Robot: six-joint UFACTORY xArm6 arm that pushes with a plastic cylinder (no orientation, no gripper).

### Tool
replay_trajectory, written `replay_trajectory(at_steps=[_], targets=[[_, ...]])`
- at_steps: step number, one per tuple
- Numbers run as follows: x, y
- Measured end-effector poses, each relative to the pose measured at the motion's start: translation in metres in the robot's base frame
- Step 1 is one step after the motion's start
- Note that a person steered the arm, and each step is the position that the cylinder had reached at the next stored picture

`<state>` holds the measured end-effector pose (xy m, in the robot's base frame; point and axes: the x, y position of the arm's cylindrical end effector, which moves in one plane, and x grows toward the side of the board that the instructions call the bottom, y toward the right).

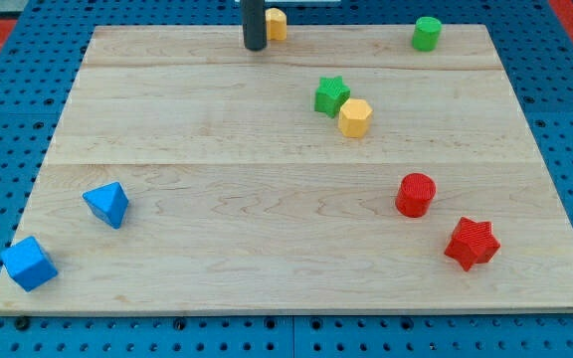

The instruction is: Move the heart and green circle in opposite directions

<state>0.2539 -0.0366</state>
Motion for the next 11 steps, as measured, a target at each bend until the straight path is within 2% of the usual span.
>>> replay_trajectory(at_steps=[1, 2, 3, 4, 5, 6, 7, 8, 9, 10, 11], targets=[[0.002, 0.051], [-0.046, 0.075], [-0.061, 0.073], [-0.058, 0.036], [0.005, -0.052], [0.035, -0.100], [-0.010, -0.147], [-0.047, -0.128], [-0.062, -0.112], [-0.061, -0.078], [-0.033, -0.047]])
